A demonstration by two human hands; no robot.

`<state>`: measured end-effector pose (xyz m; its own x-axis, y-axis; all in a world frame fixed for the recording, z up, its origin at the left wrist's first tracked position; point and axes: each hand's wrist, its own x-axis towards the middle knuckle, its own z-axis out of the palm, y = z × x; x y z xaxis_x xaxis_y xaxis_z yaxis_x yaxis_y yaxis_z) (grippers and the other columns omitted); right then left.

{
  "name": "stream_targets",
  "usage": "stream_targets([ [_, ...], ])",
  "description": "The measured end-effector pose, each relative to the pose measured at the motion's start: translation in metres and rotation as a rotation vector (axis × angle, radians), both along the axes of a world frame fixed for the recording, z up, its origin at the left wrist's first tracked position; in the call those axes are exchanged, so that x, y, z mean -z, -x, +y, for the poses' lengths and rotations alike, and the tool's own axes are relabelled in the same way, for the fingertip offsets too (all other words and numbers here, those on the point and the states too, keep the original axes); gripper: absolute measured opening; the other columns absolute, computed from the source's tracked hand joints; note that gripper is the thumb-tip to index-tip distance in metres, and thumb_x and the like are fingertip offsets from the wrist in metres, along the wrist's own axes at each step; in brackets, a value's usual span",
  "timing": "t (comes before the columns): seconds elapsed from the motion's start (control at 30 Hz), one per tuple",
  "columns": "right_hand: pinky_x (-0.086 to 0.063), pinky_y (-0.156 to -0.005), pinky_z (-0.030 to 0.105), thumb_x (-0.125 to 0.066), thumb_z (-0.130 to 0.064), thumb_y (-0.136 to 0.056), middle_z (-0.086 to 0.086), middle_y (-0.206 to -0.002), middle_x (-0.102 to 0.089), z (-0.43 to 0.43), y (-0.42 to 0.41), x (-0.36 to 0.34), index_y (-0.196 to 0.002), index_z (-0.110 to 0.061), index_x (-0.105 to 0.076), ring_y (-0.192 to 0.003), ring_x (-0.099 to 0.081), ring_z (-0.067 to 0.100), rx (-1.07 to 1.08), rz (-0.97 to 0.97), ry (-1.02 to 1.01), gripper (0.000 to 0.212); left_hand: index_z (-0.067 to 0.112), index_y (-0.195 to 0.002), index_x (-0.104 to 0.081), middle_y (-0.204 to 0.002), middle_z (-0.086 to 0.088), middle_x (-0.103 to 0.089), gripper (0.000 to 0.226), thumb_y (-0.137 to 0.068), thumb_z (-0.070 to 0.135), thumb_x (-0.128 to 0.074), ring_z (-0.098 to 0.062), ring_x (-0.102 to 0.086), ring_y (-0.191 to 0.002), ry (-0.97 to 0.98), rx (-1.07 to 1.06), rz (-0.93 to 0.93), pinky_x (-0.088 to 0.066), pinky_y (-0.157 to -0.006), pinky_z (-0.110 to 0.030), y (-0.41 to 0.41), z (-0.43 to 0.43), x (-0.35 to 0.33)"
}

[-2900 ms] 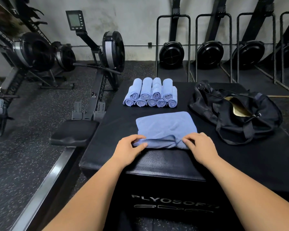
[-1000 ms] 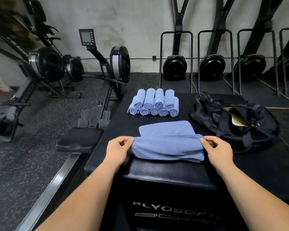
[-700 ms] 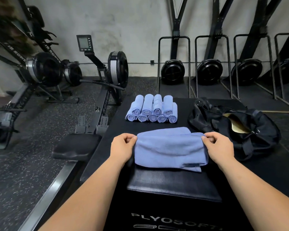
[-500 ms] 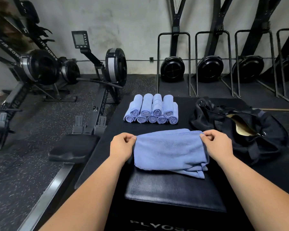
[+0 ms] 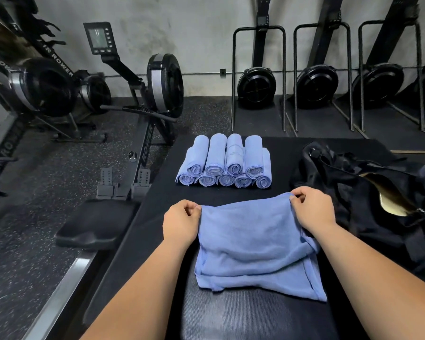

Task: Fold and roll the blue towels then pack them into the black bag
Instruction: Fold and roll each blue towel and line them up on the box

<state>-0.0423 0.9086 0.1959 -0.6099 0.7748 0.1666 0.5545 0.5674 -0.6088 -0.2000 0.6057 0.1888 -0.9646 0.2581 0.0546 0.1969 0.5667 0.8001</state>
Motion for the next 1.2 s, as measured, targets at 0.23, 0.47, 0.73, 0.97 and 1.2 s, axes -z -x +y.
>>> stream_targets([
  [0.23,-0.048,-0.073,0.036,-0.063,-0.025,-0.096,0.004,-0.096,-0.069,-0.004,0.005,0.032,-0.106,-0.023,-0.075,-0.087,-0.064,0.032,0.090,0.061,-0.083,0.016,0.037,-0.084,-0.064,-0.067,0.016,-0.064,0.014,-0.094,0.044,-0.059,-0.013,-0.061,-0.074,0.135,-0.027,0.166,-0.053,-0.063,-0.034,0.004,0.008,0.029],
  [0.47,-0.040,-0.071,0.034,-0.060,-0.039,-0.101,0.007,-0.110,-0.059,-0.005,0.007,0.032,-0.119,-0.028,-0.073,-0.085,-0.060,0.032,0.056,-0.069,-0.120,0.025,0.037,-0.107,-0.069,-0.074,0.015,-0.063,0.016,-0.096,0.045,-0.061,-0.014,-0.055,-0.089,0.179,0.016,0.238,-0.054,-0.076,-0.041,0.004,0.010,0.033],
  [0.73,-0.043,-0.073,0.036,-0.061,-0.040,-0.101,-0.005,-0.109,-0.059,-0.003,0.005,0.033,-0.104,-0.033,-0.068,-0.082,-0.056,0.023,0.004,0.010,-0.097,0.010,0.039,-0.092,-0.064,-0.080,0.013,-0.059,0.008,-0.094,0.046,-0.062,-0.016,-0.052,-0.087,0.223,0.052,0.259,-0.052,-0.078,-0.043,0.005,0.009,0.033],
  [0.97,-0.052,-0.082,0.034,-0.073,-0.030,-0.094,-0.012,-0.087,-0.073,0.000,-0.001,0.033,-0.103,-0.033,-0.071,-0.080,-0.065,0.013,-0.014,0.283,0.126,0.009,0.036,-0.093,-0.063,-0.096,0.009,-0.058,0.011,-0.098,0.046,-0.062,-0.021,-0.053,-0.090,0.288,0.108,0.309,-0.049,-0.080,-0.045,0.004,0.007,0.032],
  [1.2,-0.051,-0.077,0.030,-0.078,-0.019,-0.092,-0.006,-0.081,-0.074,-0.004,-0.012,0.021,-0.098,-0.033,-0.079,-0.075,-0.064,0.015,-0.094,0.334,0.231,0.015,0.032,-0.094,-0.054,-0.081,0.012,-0.065,0.013,-0.100,0.029,-0.065,-0.012,-0.059,-0.073,0.014,0.145,0.153,-0.049,-0.075,-0.039,0.001,-0.003,0.020],
])
